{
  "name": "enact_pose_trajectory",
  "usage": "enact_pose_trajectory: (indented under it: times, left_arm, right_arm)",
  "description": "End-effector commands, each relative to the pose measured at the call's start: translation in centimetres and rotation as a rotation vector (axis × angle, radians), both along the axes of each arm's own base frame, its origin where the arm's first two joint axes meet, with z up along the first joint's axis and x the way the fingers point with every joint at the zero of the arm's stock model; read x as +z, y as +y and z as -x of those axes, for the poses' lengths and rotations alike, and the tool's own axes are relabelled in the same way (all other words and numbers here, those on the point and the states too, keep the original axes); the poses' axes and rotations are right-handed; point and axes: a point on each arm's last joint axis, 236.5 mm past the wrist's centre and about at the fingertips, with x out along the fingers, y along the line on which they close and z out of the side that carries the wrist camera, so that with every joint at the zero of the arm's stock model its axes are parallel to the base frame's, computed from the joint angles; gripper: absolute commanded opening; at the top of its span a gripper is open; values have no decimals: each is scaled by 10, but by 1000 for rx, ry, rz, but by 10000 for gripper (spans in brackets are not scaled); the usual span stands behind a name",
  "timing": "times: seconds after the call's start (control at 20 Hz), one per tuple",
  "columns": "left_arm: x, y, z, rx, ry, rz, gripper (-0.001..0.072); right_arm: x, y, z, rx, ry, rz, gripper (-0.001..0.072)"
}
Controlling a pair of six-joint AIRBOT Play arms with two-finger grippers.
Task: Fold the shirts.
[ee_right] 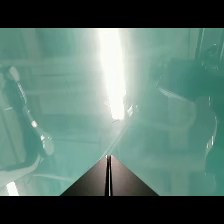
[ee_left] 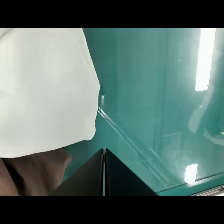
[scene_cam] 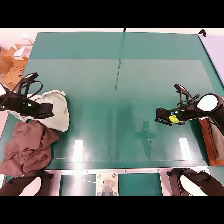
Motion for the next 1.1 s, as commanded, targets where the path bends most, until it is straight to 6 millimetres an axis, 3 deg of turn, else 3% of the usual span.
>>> enact_pose_trajectory:
  times: [0.0,0.05,0.1,0.15,0.2,0.35,0.45,0.55,0.65,0.8,0.85,0.9,0.95,1.05]
  left_arm:
    - [2,1,-11,16,-44,-3,20]
    - [3,2,-15,23,-63,-6,23]
    - [3,7,-24,34,-98,-26,170]
    - [3,19,-33,45,-139,-75,629]
    - [4,35,-45,55,-192,-144,712]
    - [19,88,-84,62,-375,-382,720]
    - [15,103,-98,62,-401,-448,720]
    - [-24,103,-85,35,-255,-442,720]
    - [-69,102,-57,-2,-50,-428,720]
    - [-106,99,-27,-35,154,-405,720]
    - [-111,96,-25,-36,176,-393,551]
    - [-114,93,-25,-34,181,-380,139]
    - [-113,93,-28,-39,169,-381,20]
    - [-97,95,-42,-31,133,-384,19]
  right_arm:
    - [0,0,-2,-3,-9,0,19]
    - [0,0,-2,-3,-10,1,19]
    - [0,0,-3,-4,-13,1,19]
    - [0,0,-3,-5,-15,1,19]
    - [0,0,-3,-6,-15,1,19]
    - [2,-1,-11,-16,-44,1,19]
    - [2,-2,-14,-21,-58,2,19]
    - [3,-2,-18,-27,-74,3,20]
    - [4,-2,-21,-31,-85,4,19]
    - [4,-3,-22,-33,-88,4,19]
    - [4,-3,-22,-33,-88,3,19]
    - [4,-3,-22,-33,-88,3,19]
    - [4,-3,-22,-33,-88,3,19]
    - [5,-3,-22,-34,-89,3,19]
